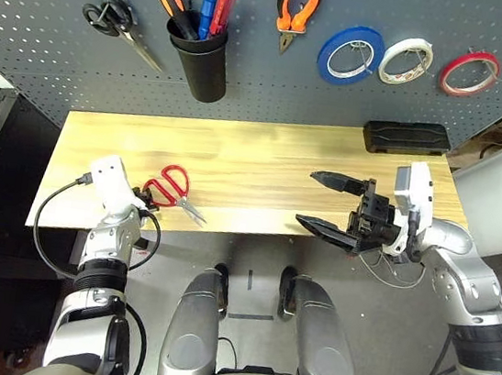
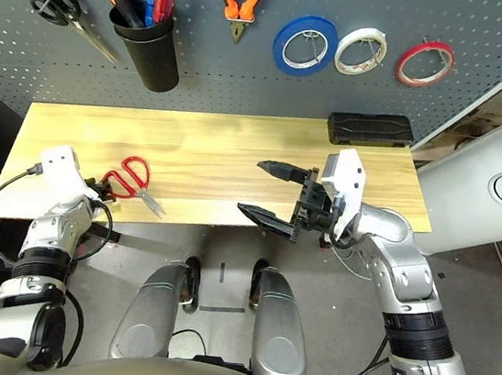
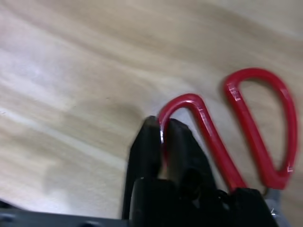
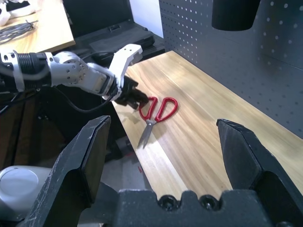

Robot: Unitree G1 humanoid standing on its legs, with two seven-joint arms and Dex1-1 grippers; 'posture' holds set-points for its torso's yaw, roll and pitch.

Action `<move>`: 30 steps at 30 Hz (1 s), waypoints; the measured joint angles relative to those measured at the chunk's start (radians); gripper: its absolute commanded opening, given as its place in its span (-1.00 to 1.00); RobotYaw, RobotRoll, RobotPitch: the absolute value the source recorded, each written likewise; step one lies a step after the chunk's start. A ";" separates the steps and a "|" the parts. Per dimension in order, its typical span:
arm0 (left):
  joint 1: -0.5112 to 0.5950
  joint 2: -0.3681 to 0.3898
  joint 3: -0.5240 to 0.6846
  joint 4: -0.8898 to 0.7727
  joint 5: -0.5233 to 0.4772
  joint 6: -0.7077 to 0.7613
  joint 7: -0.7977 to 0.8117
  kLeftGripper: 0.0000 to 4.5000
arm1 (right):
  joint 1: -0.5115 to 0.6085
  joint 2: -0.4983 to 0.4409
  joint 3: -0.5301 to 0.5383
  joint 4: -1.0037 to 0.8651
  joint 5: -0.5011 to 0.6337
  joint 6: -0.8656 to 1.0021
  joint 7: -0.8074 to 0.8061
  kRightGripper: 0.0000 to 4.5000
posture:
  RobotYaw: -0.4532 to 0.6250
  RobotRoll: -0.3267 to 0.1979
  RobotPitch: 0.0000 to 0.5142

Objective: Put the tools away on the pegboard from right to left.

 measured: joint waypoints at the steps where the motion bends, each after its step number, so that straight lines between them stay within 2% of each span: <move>1: 0.007 0.000 0.000 -0.045 -0.003 0.015 0.000 -0.99 | -0.006 -0.004 -0.001 0.006 0.003 0.001 0.004 1.00 | -0.38 0.25 0.07; 9: 0.064 -0.001 0.015 -0.438 -0.046 0.183 0.011 -0.99 | -0.084 -0.040 -0.047 0.109 0.038 -0.030 0.095 1.00 | -0.26 0.25 -0.12; 15: 0.108 0.049 0.039 -0.679 -0.065 0.295 0.000 -0.99 | -0.182 -0.083 -0.088 0.190 0.069 -0.058 0.191 1.00 | -0.18 0.25 -0.28; 24: 0.138 0.132 0.084 -0.815 -0.065 0.311 -0.031 -0.99 | -0.267 -0.095 -0.119 0.261 0.099 -0.076 0.274 1.00 | -0.10 0.25 -0.48; 30: 0.147 0.175 0.126 -0.829 -0.065 0.243 -0.075 -0.99 | -0.291 -0.088 -0.150 0.307 0.109 -0.106 0.296 1.00 | -0.09 0.25 -0.58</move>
